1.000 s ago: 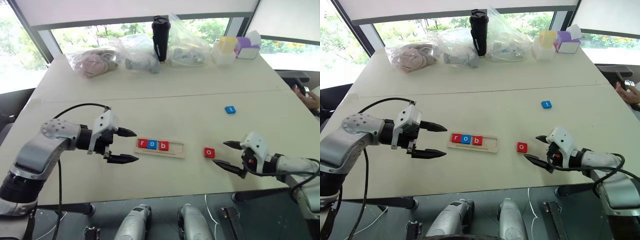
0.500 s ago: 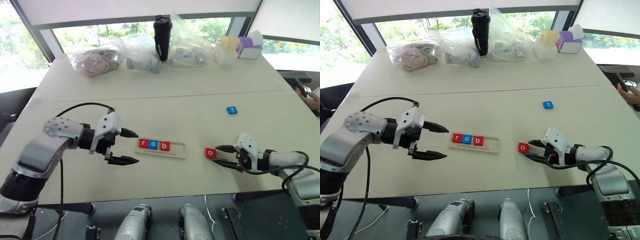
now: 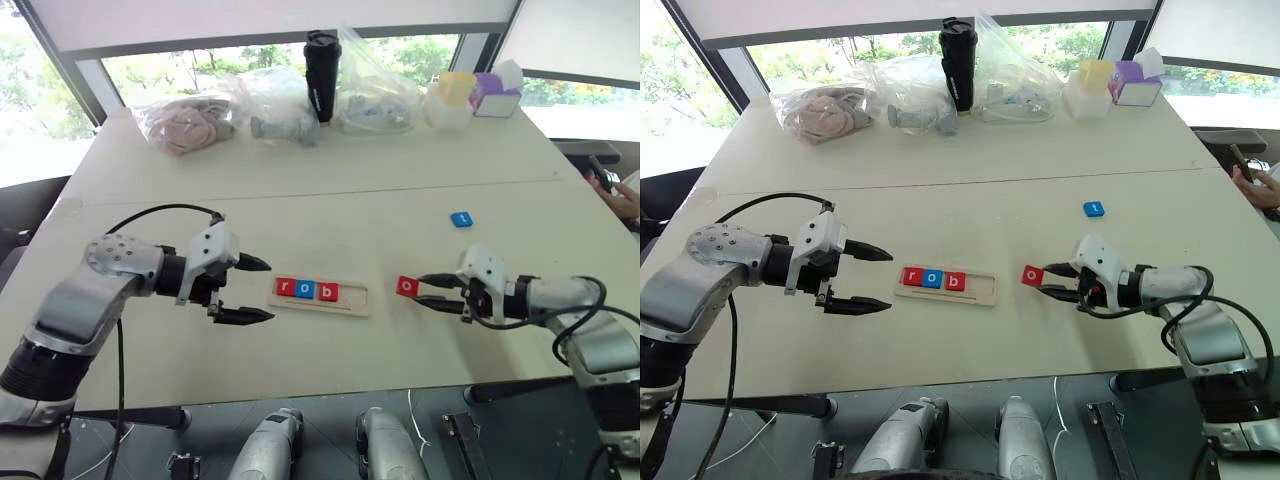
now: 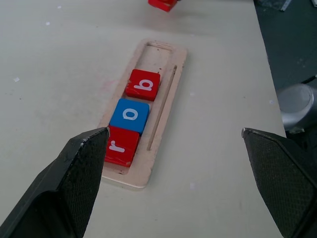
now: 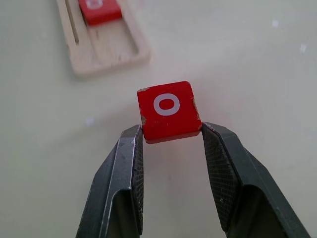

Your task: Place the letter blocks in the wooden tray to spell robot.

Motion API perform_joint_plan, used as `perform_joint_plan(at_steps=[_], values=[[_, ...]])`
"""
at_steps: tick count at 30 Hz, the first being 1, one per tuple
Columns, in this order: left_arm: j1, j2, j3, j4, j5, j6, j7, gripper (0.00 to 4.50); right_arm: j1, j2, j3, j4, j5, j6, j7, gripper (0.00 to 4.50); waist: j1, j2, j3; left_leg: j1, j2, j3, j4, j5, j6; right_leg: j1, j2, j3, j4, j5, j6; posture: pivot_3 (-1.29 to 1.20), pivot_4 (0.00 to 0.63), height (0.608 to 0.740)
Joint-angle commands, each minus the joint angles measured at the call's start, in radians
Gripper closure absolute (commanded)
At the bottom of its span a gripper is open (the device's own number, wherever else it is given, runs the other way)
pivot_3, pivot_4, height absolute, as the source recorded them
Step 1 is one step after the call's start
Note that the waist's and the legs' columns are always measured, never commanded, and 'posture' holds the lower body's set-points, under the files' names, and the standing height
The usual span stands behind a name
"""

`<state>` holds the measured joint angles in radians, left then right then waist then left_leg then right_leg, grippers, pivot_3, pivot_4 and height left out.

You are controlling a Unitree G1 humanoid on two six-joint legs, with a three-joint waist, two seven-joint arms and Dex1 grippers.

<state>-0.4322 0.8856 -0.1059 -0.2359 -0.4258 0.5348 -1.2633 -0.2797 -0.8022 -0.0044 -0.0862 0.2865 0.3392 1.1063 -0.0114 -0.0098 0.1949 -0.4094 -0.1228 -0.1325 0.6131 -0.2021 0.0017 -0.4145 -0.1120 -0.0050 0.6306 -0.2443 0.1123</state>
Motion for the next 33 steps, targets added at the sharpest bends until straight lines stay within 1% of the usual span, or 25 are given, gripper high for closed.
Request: perform_joint_plan(at_steps=[1,4,7,12,17,23,29,33], values=[[0.01,0.015,0.028,-0.026,-0.007,-0.007,0.004,0.0,-0.076,0.024,0.073,-0.06,0.01,0.065,0.014,3.33,0.0,0.0,0.0,0.0,0.0,0.0,0.0,0.0,0.0,0.0,0.0,0.0,0.0,0.0,0.0,0.0,0.15,0.74],[0.024,0.016,0.031,-0.042,-0.004,-0.005,0.017,0.0,-0.173,0.073,0.174,-0.028,-0.037,0.113,0.002,3.33,-0.002,0.0,0.0,0.0,0.0,0.0,0.0,0.0,0.0,0.0,0.0,0.0,0.0,0.0,0.0,0.0,0.15,0.74],[0.043,0.018,0.038,-0.059,-0.006,-0.002,0.032,0.0,-0.249,0.117,0.25,0.025,-0.086,0.11,0.003,3.33,0.0,0.0,0.0,0.0,0.0,0.0,0.0,0.0,0.0,-0.001,0.0,0.0,0.0,0.0,0.0,0.0,0.15,0.74],[0.086,0.011,0.042,-0.1,-0.006,0.003,0.075,0.0,-0.278,0.133,0.321,0.06,-0.131,0.1,0.022,3.33,0.005,0.0,0.0,-0.001,-0.001,0.0,0.0,0.0,0.0,-0.001,0.0,0.0,0.0,0.001,0.001,0.0,0.15,0.74],[0.11,0.009,0.052,-0.126,-0.022,0.021,0.1,0.0,-0.262,0.114,0.324,0.045,-0.139,0.099,0.037,3.33,0.001,0.0,0.0,-0.001,-0.001,0.0,0.0,0.0,0.0,-0.001,0.0,0.0,0.0,0.001,0.001,0.0,0.15,0.74],[0.088,-0.001,0.038,-0.109,-0.016,0.017,0.106,0.0,-0.259,0.103,0.313,0.042,-0.144,0.1,0.039,3.33,0.001,0.0,0.0,-0.001,-0.001,0.0,0.0,0.0,0.0,-0.001,0.0,0.0,0.001,0.001,0.001,0.0,0.15,0.74],[0.081,-0.009,0.031,-0.104,-0.01,0.014,0.108,0.0,-0.262,0.121,0.325,0.039,-0.154,0.105,0.028,3.33,0.001,0.0,0.0,-0.001,-0.001,0.0,0.0,0.0,0.0,-0.002,0.0,0.0,0.001,0.001,0.001,0.0,0.15,0.74],[0.083,-0.014,0.032,-0.103,-0.009,0.012,0.113,0.0,-0.268,0.154,0.341,0.052,-0.16,0.112,0.013,3.33,-0.001,0.0,0.0,-0.001,-0.001,0.0,0.0,0.0,0.0,-0.002,0.0,0.0,0.001,0.001,0.001,0.0,0.15,0.74]])
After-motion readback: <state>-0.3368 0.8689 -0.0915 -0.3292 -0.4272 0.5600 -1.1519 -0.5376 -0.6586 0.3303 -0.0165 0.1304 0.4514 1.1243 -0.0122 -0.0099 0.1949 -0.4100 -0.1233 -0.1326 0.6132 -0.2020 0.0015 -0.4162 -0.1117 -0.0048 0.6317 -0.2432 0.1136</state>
